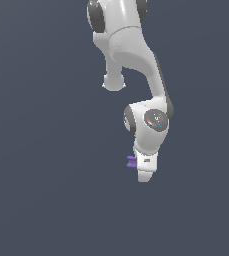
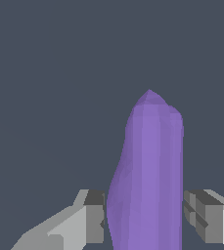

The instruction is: Pick up the object and move it to a goal position.

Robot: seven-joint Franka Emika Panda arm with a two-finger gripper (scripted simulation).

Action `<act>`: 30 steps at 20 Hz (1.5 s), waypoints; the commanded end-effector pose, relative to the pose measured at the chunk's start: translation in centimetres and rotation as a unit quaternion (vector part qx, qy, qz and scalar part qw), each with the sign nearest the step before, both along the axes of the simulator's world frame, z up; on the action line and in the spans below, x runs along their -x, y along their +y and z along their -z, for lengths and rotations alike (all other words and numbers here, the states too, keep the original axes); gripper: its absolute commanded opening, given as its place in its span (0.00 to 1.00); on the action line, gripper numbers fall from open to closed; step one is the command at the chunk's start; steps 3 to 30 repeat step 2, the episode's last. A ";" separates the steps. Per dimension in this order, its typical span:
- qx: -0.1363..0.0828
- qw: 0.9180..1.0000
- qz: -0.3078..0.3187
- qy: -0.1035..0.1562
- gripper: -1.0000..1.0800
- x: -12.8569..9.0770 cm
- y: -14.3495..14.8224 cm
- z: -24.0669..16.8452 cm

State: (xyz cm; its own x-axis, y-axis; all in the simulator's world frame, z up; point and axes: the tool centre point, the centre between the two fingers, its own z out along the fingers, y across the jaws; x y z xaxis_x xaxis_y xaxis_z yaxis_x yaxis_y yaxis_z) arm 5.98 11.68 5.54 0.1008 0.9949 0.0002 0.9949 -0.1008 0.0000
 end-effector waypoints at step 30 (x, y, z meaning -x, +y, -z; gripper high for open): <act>0.000 1.000 0.001 0.000 0.00 0.1 0.6 -0.1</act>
